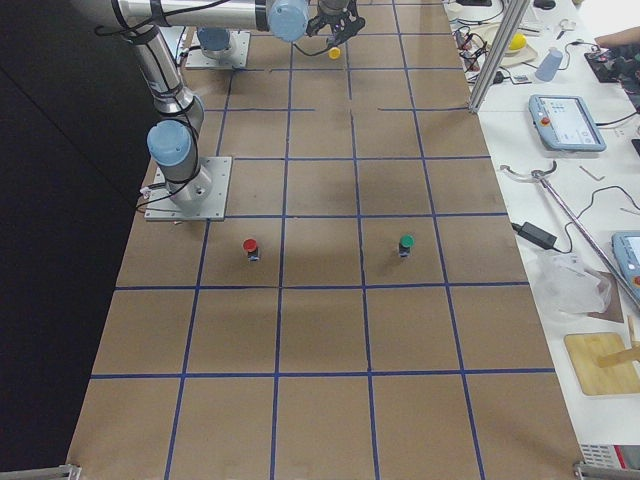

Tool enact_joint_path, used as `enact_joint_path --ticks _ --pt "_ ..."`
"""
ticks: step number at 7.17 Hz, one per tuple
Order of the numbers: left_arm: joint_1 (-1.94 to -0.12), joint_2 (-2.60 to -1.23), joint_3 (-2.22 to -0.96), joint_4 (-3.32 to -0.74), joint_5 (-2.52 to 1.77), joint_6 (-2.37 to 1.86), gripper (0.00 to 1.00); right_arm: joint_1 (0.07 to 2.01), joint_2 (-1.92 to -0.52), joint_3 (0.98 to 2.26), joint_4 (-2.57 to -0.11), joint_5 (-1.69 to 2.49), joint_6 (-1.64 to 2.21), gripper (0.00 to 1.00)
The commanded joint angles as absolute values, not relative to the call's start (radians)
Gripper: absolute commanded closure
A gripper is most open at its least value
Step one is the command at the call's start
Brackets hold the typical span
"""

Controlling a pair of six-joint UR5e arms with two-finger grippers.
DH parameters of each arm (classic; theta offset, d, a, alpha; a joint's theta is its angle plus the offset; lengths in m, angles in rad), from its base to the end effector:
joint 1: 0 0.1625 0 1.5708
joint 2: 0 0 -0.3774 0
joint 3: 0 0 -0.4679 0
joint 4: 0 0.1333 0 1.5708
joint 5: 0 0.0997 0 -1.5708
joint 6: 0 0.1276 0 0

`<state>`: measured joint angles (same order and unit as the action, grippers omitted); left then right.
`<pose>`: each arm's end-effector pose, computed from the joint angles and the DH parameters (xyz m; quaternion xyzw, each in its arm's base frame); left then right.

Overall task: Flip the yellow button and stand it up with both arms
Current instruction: 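Lift the button with the left gripper toward the center while the right gripper approaches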

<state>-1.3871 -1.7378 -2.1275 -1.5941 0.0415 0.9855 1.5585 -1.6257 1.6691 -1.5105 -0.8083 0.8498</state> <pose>-0.1682 -0.5224 0.1532 -0.0296 -0.7172 0.1361 0.6828 0.2148 -0.5390 0.4169 0.4048 0.8341 0.1950 0.3199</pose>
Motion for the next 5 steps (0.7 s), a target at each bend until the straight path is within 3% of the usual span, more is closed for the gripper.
enact_joint_path --ticks 1,5 --pt "-1.492 -1.691 -2.135 -1.586 -0.234 0.988 0.89 1.552 -1.612 1.674 -1.529 -0.799 0.854 0.0" --pt "-1.574 -1.681 -2.158 -1.58 -0.36 0.999 0.89 1.47 -1.605 1.663 -1.531 -0.711 0.854 0.0"
